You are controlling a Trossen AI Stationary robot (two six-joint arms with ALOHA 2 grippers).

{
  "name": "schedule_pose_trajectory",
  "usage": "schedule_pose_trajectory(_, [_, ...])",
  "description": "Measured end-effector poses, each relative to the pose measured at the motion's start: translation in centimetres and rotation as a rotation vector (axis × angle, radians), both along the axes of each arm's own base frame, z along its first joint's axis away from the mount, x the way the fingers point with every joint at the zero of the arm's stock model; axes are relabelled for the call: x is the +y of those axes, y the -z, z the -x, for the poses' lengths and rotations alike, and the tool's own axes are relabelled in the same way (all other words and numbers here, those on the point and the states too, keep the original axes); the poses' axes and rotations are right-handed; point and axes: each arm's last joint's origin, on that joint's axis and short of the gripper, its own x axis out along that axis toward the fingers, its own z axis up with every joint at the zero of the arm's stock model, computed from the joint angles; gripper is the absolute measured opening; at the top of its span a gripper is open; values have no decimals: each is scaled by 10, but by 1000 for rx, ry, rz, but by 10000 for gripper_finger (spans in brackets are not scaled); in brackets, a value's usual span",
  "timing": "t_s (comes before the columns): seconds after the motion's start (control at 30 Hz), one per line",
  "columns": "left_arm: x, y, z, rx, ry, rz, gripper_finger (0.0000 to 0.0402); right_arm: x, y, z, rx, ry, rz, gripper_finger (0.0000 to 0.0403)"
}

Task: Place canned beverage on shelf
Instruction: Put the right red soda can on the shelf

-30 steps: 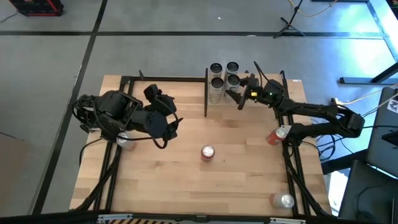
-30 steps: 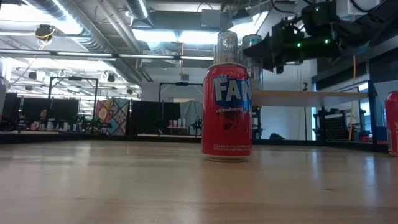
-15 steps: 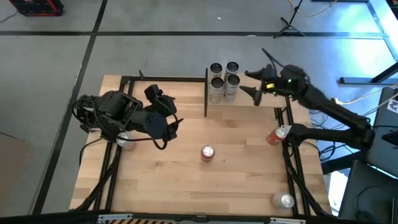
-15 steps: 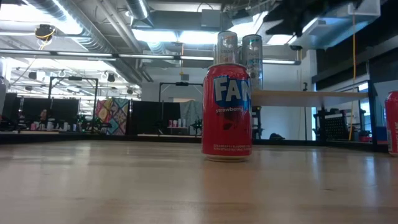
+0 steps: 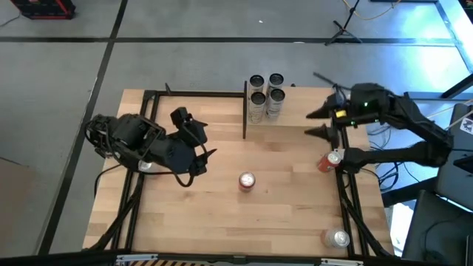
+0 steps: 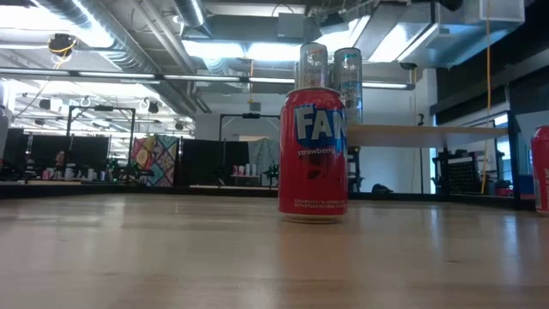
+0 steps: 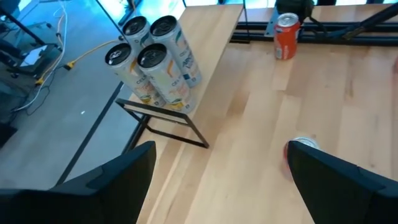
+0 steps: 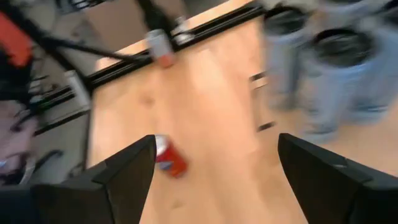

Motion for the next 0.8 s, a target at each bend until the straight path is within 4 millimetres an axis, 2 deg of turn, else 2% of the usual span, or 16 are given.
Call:
schedule_pose_trajectory(0.1, [-6, 0, 2, -12, 6, 17, 352, 14, 2, -6, 23, -68, -29, 326])
schedule_pose_trajectory(0.23, [-13, 7, 1, 0, 12, 52, 352, 29, 12, -10, 136, -96, -2, 326])
schedule_pose_trajectory(0.37, [-24, 22, -2, 45, 18, 75, 352, 37, 31, -12, 380, -55, 43, 326])
schedule_pose_trajectory(0.53, [-32, 44, -6, 143, 32, 80, 352, 35, 54, -18, 695, 79, 39, 326])
schedule_pose_trajectory(0.63, [-30, 48, -4, 181, 54, 74, 352, 36, 63, -22, 836, 105, 35, 326])
schedule_pose_trajectory(0.8, [-10, 39, 9, 200, 114, 95, 352, 36, 81, -30, 916, 97, 25, 326])
